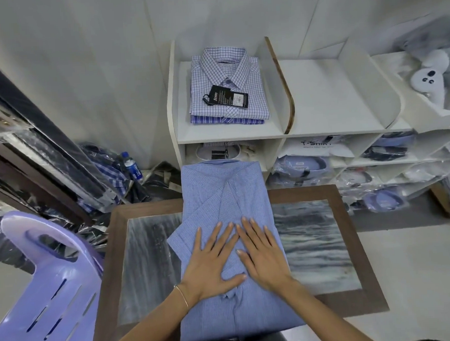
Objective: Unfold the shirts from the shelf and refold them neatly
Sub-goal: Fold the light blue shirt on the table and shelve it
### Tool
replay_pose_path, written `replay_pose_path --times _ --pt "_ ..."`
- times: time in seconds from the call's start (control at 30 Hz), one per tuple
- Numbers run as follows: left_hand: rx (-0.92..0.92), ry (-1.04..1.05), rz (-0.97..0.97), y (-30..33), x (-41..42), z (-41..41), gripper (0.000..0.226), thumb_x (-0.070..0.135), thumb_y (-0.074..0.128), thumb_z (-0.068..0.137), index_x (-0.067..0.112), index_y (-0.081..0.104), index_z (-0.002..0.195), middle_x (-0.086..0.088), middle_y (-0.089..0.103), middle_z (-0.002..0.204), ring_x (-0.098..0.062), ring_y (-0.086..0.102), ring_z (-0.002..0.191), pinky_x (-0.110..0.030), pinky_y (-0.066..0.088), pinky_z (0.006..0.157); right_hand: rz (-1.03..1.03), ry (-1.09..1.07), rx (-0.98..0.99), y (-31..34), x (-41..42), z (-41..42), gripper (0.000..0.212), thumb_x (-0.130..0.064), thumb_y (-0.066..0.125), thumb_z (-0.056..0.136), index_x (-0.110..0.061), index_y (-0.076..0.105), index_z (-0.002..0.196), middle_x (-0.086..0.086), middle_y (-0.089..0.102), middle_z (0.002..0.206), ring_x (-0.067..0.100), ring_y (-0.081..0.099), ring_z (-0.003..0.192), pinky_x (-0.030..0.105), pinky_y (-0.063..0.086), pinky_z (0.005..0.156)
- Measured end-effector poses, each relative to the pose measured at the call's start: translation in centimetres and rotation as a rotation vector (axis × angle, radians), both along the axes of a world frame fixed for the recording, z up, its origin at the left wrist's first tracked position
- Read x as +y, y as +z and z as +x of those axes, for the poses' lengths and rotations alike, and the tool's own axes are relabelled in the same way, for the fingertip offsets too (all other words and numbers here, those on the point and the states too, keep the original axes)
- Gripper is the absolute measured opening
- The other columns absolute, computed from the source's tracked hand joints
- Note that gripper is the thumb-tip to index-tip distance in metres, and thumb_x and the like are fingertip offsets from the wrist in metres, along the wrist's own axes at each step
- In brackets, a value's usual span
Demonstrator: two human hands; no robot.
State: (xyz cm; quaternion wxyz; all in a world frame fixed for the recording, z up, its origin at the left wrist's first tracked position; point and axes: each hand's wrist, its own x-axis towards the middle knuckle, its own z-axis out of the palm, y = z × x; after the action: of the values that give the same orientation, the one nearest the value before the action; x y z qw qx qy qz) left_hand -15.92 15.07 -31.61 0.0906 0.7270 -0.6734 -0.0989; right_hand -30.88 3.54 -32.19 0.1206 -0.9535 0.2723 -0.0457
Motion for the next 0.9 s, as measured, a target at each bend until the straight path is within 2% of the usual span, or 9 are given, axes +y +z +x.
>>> replay_pose_path --times 0.3,0.43,0.47,0.53,0.6,0.63,0.73,0.83,0.9 --pt "-0.005 -0.005 -0.022 -0.5 0.1 0.0 0.091 0.077 0.03 0.086 0.018 0.016 0.153 0.001 0.007 0.162 -0.022 0.003 0.149 -0.063 0.007 0.114 -0.002 -0.033 0.079 0.2 0.3 0.0 0.06 -0.047 0.012 0.103 -0.013 0.018 0.152 0.002 0.014 0.16 0.016 0.008 0.148 0.04 0.008 0.117" --pt "0.021 0.011 -0.036 -0.6 0.5 0.1 0.084 0.075 0.021 0.089 0.022 0.015 0.153 0.002 0.006 0.161 -0.018 -0.001 0.149 -0.054 -0.003 0.117 0.033 -0.072 0.054 0.8 1.0 0.0 0.067 -0.052 0.002 0.099 -0.013 0.022 0.15 0.005 0.017 0.159 0.021 0.015 0.147 0.036 0.002 0.118" --pt "0.061 0.04 -0.069 -0.5 1.0 -0.2 0.08 0.073 0.016 0.091 0.022 0.021 0.152 0.002 0.013 0.16 -0.017 0.005 0.149 -0.05 0.001 0.118 0.067 -0.095 0.016 1.0 1.5 -0.4 0.071 -0.053 0.0 0.097 -0.013 0.024 0.15 0.006 0.017 0.158 0.022 0.015 0.147 0.033 0.0 0.119" --pt "0.273 0.172 -0.154 0.1 2.5 -0.9 0.07 0.063 0.016 0.096 0.019 0.04 0.145 -0.001 0.038 0.151 -0.017 0.031 0.14 -0.04 0.018 0.116 0.146 -0.144 -0.043 1.3 2.3 -1.2 0.074 -0.055 0.002 0.095 -0.012 0.027 0.149 0.008 0.018 0.158 0.023 0.016 0.147 0.03 0.001 0.118" --pt "0.469 0.329 -0.316 1.2 5.0 -3.0 0.051 0.049 0.03 0.1 0.015 0.058 0.126 -0.001 0.06 0.126 -0.015 0.053 0.114 -0.032 0.04 0.101 0.161 -0.135 -0.047 1.5 3.6 -3.6 0.066 -0.048 0.013 0.097 -0.01 0.034 0.146 0.012 0.022 0.157 0.026 0.021 0.145 0.032 0.006 0.117" --pt "0.519 0.405 -0.399 1.7 6.4 -4.5 0.04 0.042 0.038 0.099 0.014 0.062 0.114 0.001 0.063 0.112 -0.013 0.056 0.101 -0.026 0.044 0.091 0.138 -0.124 -0.044 1.3 4.4 -5.2 0.061 -0.041 0.019 0.096 -0.009 0.04 0.143 0.014 0.029 0.154 0.029 0.028 0.142 0.035 0.012 0.116" --pt "0.657 0.648 -0.562 2.3 10.5 -9.8 0.017 0.024 0.056 0.096 0.01 0.063 0.09 0.002 0.06 0.083 -0.006 0.052 0.075 -0.015 0.041 0.072 0.079 -0.095 -0.062 -0.1 7.2 -10.4 0.046 -0.026 0.032 0.096 -0.01 0.057 0.13 0.017 0.047 0.142 0.03 0.047 0.131 0.045 0.034 0.109" --pt "0.831 0.795 -0.491 1.0 13.5 -14.5 0.017 0.016 0.063 0.091 0.01 0.06 0.076 -0.002 0.061 0.069 -0.011 0.053 0.06 -0.018 0.042 0.062 0.075 -0.052 -0.194 -1.0 10.3 -15.3 0.045 -0.026 0.026 0.102 -0.01 0.06 0.126 0.014 0.049 0.141 0.026 0.042 0.133 0.039 0.03 0.111" --pt "0.916 0.874 -0.424 0.0 14.3 -16.2 0.011 0.019 0.066 0.089 0.015 0.066 0.079 0.003 0.067 0.074 -0.006 0.061 0.065 -0.012 0.043 0.063 0.07 -0.057 -0.27 -1.3 11.9 -17.9 0.035 -0.016 0.038 0.097 -0.006 0.064 0.117 0.014 0.053 0.136 0.027 0.045 0.128 0.037 0.035 0.107"
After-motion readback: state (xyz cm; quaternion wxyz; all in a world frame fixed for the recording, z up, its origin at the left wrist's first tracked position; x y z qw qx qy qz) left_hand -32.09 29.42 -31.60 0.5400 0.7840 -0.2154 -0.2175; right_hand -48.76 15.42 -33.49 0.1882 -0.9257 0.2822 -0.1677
